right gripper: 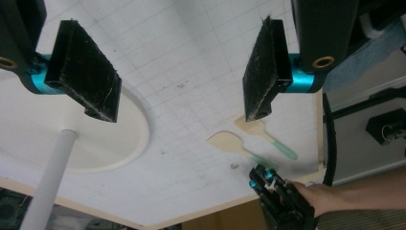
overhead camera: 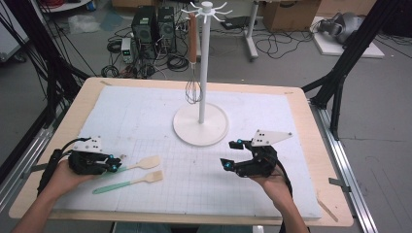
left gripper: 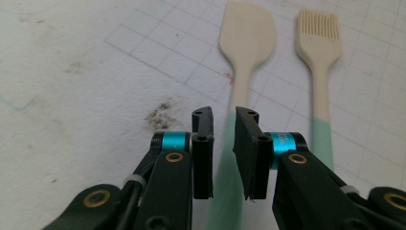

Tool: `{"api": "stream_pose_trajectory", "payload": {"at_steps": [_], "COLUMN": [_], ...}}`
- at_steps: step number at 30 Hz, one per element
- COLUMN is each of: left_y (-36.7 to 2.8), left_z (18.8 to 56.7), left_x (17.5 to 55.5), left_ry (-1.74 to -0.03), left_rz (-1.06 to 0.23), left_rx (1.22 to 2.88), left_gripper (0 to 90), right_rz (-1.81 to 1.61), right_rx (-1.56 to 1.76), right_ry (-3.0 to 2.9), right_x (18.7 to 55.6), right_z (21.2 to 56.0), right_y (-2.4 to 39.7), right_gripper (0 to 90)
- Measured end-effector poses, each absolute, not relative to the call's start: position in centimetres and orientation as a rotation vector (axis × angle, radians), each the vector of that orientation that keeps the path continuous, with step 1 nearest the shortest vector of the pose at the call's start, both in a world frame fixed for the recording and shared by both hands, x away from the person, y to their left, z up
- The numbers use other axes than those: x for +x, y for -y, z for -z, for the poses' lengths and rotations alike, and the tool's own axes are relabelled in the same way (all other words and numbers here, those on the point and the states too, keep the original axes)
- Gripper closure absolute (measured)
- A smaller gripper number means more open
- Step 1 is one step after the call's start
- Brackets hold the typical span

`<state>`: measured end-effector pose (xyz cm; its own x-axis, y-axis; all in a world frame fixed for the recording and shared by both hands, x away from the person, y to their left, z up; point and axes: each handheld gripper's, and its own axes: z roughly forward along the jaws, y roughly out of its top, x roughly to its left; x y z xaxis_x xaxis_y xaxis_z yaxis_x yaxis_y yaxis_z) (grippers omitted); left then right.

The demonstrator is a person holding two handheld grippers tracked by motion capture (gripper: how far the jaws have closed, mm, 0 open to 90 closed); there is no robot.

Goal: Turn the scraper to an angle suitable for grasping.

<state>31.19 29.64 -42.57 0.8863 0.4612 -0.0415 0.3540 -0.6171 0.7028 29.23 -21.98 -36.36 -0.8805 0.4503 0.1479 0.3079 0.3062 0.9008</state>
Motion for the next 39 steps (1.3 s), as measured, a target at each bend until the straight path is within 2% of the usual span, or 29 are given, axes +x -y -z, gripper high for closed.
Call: {"api": "stream_pose_trajectory", "payload": {"at_steps": [5,12,20,23,39], "left_y": [-28.7,-27.0,-26.5,-26.4,-25.7], "left_z": [42.9,43.0,43.4,43.4,42.6], "left_x": [31.5,31.7,31.1,31.3,31.5], "left_ry": [-0.572,-0.521,-0.481,-0.474,-0.486], "left_rz": [-0.175,-0.175,-0.253,-0.235,-0.231], "left_rx": [2.311,2.346,2.381,2.388,2.445], "left_gripper": [70.4,69.8,74.8,78.9,80.6], "right_rz": [-1.623,-1.606,-1.619,-1.628,-1.626], "right_rx": [0.725,0.715,0.711,0.691,0.679], "right_ry": [-2.423,-2.440,-2.430,-2.431,-2.450], "right_x": [29.2,29.1,29.2,29.3,29.5], "right_z": [36.4,36.5,36.5,36.4,36.5], "right_y": [22.4,22.2,22.1,21.6,20.9], "right_gripper": [28.6,28.6,28.6,28.5,27.8]}}
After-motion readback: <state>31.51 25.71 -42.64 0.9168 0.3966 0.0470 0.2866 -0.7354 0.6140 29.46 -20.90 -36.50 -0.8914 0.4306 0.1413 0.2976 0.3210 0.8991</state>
